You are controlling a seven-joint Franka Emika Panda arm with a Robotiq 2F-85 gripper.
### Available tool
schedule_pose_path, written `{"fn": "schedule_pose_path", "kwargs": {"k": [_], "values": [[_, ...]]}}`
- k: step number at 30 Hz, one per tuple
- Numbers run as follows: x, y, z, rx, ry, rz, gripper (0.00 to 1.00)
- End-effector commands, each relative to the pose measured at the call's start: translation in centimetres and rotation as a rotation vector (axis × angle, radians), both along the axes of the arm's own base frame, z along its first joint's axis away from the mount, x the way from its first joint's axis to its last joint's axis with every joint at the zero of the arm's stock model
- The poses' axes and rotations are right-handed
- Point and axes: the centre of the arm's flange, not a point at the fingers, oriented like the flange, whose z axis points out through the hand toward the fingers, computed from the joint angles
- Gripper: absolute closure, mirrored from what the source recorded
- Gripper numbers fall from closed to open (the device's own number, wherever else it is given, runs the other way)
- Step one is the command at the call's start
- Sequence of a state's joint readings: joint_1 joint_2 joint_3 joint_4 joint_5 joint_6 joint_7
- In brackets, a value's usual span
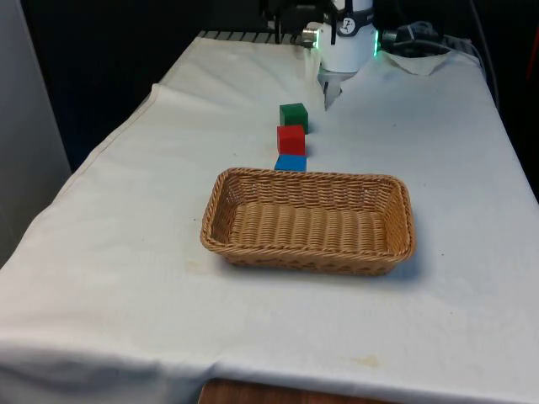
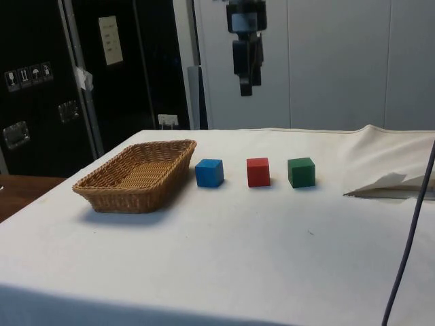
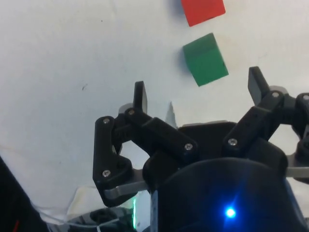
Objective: Pick up exactly two blocks and place them into the basket.
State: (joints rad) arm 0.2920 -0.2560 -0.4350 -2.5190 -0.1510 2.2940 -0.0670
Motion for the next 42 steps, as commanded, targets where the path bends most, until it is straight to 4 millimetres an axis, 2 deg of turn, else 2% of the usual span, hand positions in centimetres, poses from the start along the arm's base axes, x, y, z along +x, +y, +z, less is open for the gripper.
{"fn": "schedule_pose_path", "kwargs": {"k": [1,4,5,9,13,16,22,30,31,42], "values": [[0.3,-0.2,-0.8,-0.008,-0.006,0.0,0.0],[0.6,-0.3,-1.9,-0.014,-0.008,0.001,0.0],[0.4,-0.3,-1.6,-0.012,-0.001,0.0,0.0],[1.1,-0.3,-3.7,-0.026,-0.012,0.005,0.0],[1.4,-0.3,-4.6,-0.038,-0.003,0.005,0.0],[1.2,-0.4,-6.0,-0.04,-0.011,0.014,0.0],[1.1,-0.5,-7.6,-0.055,-0.004,0.023,0.0],[0.5,-0.4,-11.0,-0.07,-0.02,0.055,0.0],[0.6,-0.6,-10.8,-0.077,-0.009,0.048,0.0],[0.0,-0.2,-14.3,-0.095,-0.037,0.082,0.0]]}}
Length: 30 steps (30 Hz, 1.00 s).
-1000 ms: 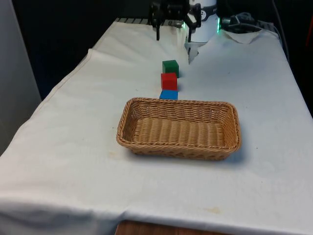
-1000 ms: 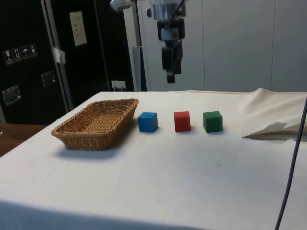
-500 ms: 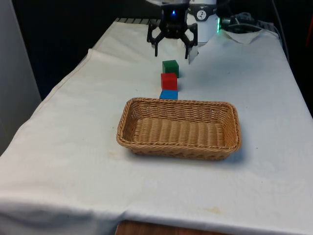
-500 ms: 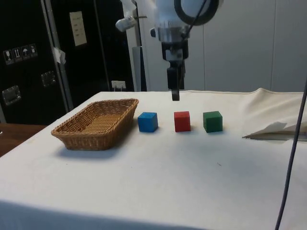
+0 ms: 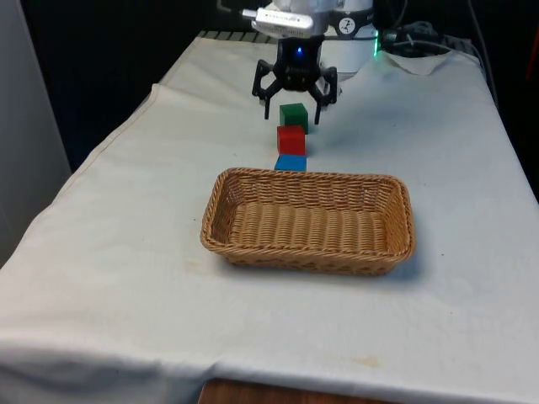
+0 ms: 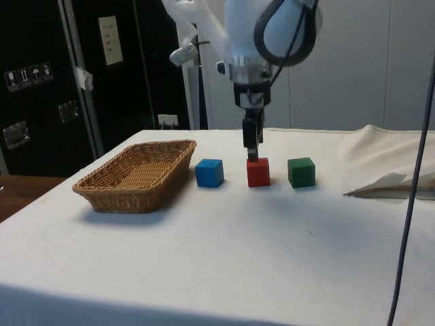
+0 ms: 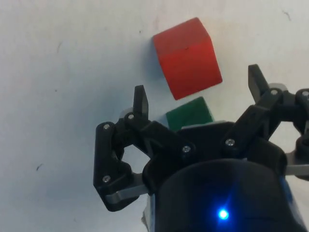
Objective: Pick up exactly two blocks and place them into the basket.
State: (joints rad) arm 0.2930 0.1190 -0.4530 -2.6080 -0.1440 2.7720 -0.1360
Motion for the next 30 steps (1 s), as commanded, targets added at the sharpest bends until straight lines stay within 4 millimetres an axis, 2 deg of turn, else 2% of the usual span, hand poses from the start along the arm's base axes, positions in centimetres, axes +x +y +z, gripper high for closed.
{"fn": "schedule_pose_path", "kwargs": {"k": [1,21,30], "values": [[-0.2,0.3,-0.3,0.01,-0.011,0.006,0.0],[-0.4,0.0,-5.7,-0.045,-0.047,0.041,0.0],[-0.5,-0.2,-6.6,-0.062,-0.046,0.045,0.0]]}}
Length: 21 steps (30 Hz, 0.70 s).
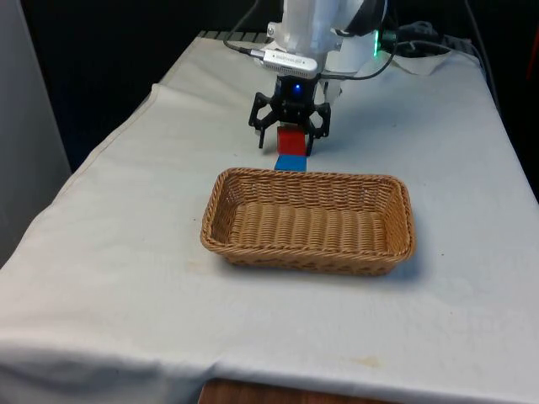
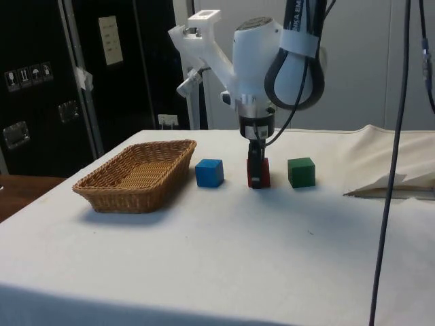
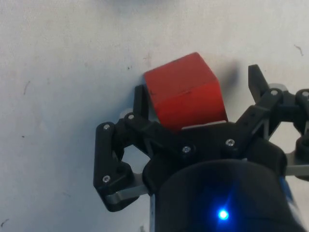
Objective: Pick up exactly two blocks and place them into the basket.
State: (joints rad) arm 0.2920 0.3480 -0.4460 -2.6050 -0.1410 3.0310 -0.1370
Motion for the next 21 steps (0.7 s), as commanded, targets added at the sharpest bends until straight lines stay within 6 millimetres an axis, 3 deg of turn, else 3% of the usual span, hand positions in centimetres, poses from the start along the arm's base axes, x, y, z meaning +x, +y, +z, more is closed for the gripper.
{"fn": "schedule_pose_path", "kwargs": {"k": [1,7,11,12,13,14,15,16,21], "values": [[-0.02,0.09,0.09,0.004,-0.006,0.003,0.0],[0.01,0.06,0.05,0.002,-0.003,0.001,0.04],[0.0,0.06,0.05,0.001,-0.002,0.002,0.43],[0.01,0.07,0.08,0.002,-0.002,0.002,0.7],[0.07,0.16,0.16,0.002,-0.002,0.002,0.81],[0.01,0.07,0.08,0.002,-0.002,0.002,0.81],[0.03,0.07,0.12,0.002,-0.002,0.002,0.91],[-0.02,0.07,0.09,0.002,-0.002,0.002,0.93],[-0.02,0.07,0.09,0.002,-0.002,0.002,1.0]]}}
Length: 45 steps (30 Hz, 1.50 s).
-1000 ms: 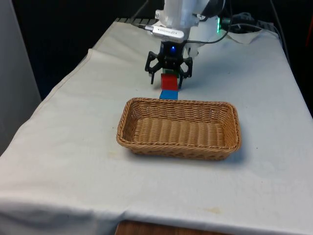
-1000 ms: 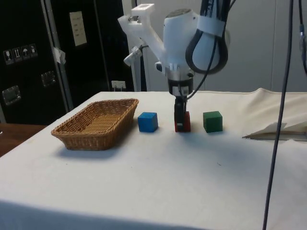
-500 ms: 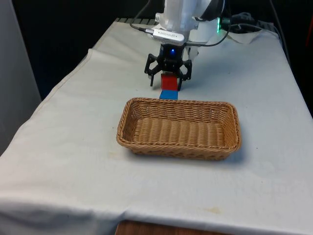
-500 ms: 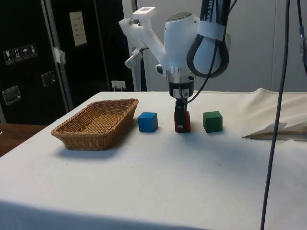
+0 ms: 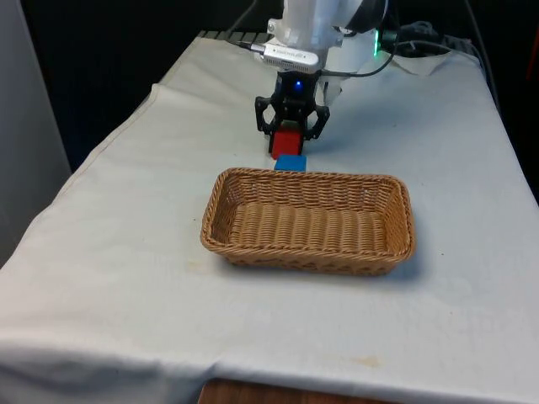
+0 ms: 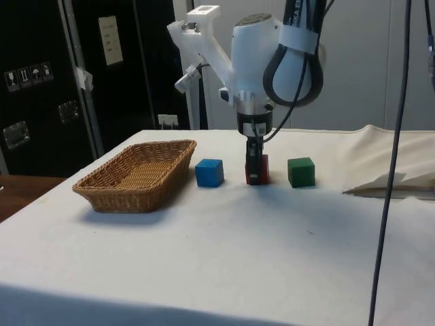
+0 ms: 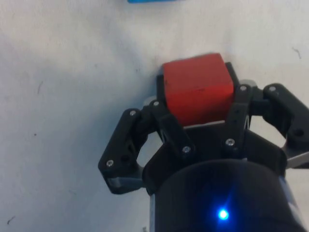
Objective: Pick up exactly two blocks and place them into the basket.
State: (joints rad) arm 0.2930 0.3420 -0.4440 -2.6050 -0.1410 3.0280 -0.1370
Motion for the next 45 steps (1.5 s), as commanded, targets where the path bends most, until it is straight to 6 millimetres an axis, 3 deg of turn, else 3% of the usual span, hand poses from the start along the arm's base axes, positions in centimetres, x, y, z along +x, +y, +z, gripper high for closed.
{"fn": "schedule_pose_path", "kwargs": {"k": [1,5,9,10,20,37,45], "values": [[-0.1,-0.1,-0.1,0.0,0.001,-0.001,0.99],[-0.1,-0.1,-0.1,0.0,0.001,-0.001,0.99],[0.0,-0.2,1.1,0.005,-0.01,-0.003,0.99],[0.2,0.0,0.5,0.003,-0.012,-0.001,0.99],[-0.3,0.0,2.6,0.028,-0.028,-0.013,0.99],[-0.5,0.1,8.2,0.078,-0.042,-0.022,0.99],[0.7,1.8,11.4,0.102,-0.062,-0.009,0.99]]}}
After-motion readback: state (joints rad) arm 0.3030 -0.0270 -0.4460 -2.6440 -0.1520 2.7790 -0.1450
